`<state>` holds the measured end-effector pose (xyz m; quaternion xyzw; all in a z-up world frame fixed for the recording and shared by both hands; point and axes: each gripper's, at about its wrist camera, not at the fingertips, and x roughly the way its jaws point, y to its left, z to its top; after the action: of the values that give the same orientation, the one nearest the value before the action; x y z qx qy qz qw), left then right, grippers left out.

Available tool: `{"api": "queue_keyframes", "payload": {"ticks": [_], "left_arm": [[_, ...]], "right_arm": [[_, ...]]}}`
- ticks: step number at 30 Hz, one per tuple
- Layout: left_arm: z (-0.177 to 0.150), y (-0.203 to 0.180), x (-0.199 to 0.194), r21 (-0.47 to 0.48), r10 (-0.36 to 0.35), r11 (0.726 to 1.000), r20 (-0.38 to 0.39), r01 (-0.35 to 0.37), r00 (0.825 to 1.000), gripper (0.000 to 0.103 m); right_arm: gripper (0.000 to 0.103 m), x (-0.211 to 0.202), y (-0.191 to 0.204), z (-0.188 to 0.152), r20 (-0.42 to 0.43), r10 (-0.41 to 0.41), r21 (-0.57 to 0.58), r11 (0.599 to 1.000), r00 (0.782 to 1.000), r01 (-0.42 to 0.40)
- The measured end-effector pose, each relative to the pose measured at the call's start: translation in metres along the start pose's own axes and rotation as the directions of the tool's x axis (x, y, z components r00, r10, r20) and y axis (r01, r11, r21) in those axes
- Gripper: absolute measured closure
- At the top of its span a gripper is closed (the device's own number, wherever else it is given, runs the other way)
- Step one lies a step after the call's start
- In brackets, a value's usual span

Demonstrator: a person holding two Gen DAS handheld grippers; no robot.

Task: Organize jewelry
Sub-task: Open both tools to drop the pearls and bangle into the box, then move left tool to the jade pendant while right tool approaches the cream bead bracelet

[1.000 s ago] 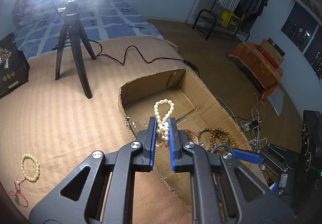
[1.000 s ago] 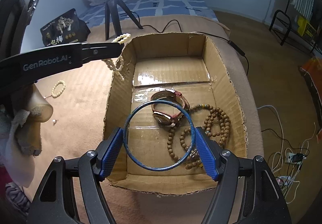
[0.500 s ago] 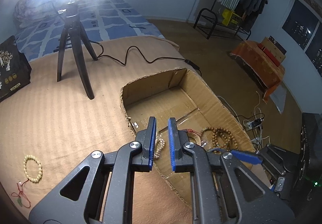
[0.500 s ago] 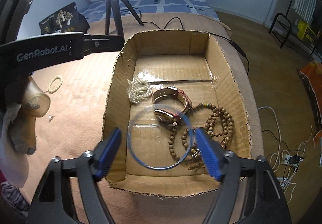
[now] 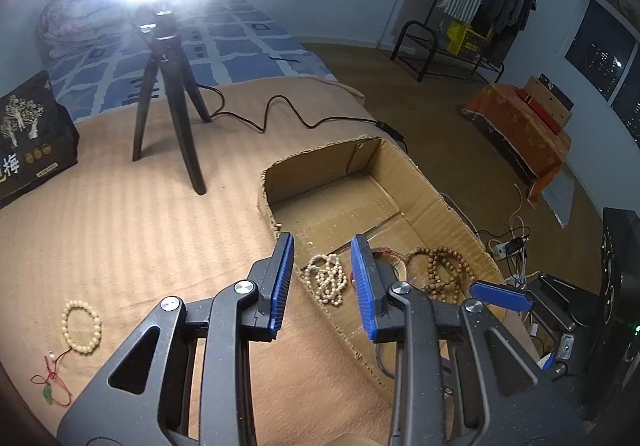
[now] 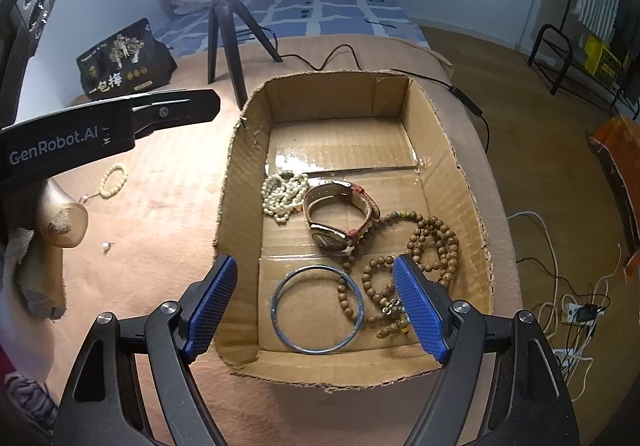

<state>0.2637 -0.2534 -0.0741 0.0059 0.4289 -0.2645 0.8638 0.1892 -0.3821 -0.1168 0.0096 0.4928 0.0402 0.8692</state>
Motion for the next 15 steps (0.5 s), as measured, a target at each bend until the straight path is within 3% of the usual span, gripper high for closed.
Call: {"api": "queue_keyframes", "payload": {"ticks": [15], "left_arm": [[-0.012, 0.044, -0.069, 0.002, 0.076, 0.997, 0.042, -0.076, 0.996, 0.074]], "right_arm": [[0.023, -0.029, 0.039, 0.012, 0.070, 0.050, -0.002, 0.999, 0.996, -0.050]]}}
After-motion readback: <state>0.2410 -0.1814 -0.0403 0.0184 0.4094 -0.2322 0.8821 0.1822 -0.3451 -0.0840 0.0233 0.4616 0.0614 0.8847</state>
